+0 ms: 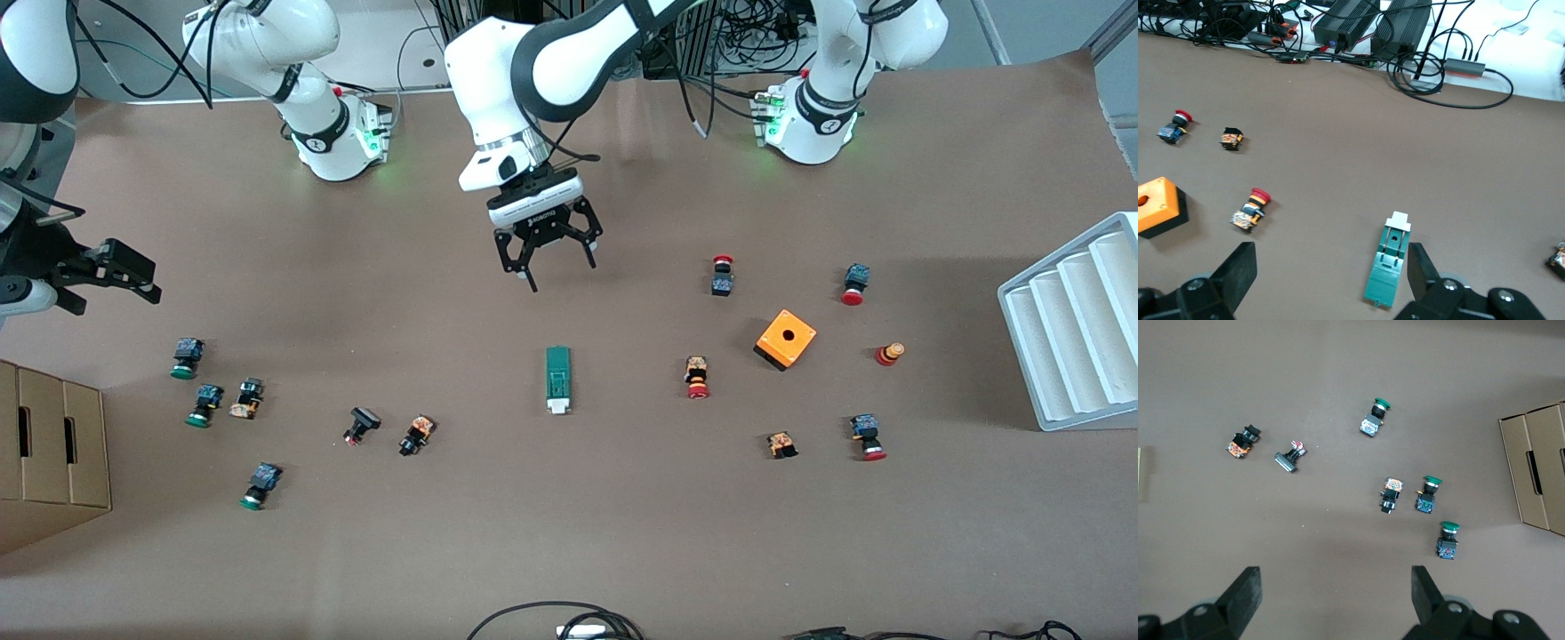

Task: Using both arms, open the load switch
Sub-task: 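Swing the left gripper across toward the green load switch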

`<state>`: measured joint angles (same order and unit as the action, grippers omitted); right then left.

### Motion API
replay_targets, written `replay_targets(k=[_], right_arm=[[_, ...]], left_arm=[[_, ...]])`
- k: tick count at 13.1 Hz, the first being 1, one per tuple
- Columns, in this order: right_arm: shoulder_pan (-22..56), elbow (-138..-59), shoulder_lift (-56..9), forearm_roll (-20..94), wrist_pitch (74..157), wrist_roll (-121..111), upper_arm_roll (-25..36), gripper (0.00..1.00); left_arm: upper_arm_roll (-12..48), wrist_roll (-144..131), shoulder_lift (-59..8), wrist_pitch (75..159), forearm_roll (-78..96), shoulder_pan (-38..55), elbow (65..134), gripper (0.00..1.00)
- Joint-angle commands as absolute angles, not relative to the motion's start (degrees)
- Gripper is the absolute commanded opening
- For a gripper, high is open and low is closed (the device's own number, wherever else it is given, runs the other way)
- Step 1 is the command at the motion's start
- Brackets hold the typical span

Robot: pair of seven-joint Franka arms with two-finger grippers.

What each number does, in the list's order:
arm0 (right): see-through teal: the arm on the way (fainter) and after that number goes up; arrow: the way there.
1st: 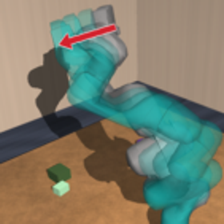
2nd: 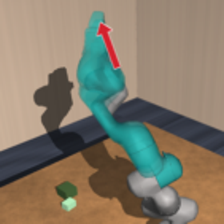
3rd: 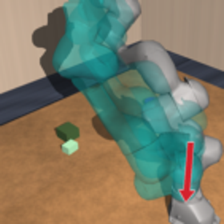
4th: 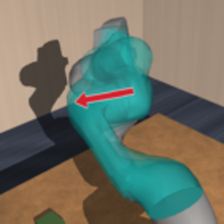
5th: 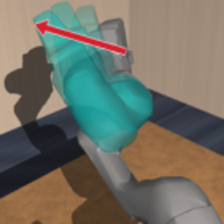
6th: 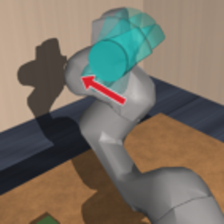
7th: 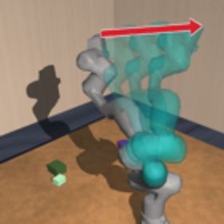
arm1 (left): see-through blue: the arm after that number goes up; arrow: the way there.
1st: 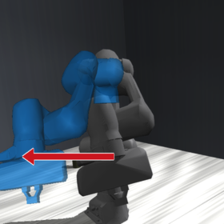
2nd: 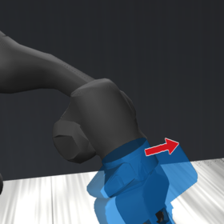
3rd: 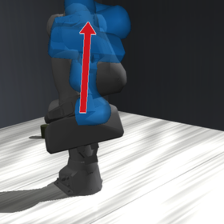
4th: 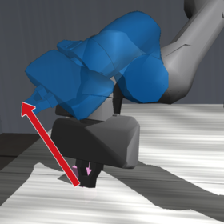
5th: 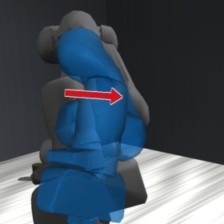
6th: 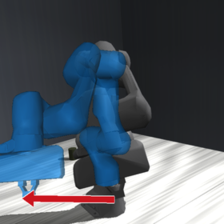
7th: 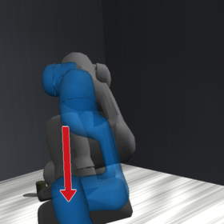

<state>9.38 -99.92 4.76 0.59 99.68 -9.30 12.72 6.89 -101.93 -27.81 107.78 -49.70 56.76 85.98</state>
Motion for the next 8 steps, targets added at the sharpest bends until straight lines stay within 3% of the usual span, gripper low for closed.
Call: replay_targets(k=[1,8], right_arm=[[9.32,-98.70,4.22,-1.05,99.76,-9.32,12.57,1.00],[9.40,-98.70,4.22,-1.05,99.76,-9.32,12.48,1.00]], left_arm=[[6.24,-109.31,-30.49,108.46,-54.82,59.41,85.25,1.00],[6.33,-118.39,-36.03,108.46,-65.73,62.49,86.04,1.00]])
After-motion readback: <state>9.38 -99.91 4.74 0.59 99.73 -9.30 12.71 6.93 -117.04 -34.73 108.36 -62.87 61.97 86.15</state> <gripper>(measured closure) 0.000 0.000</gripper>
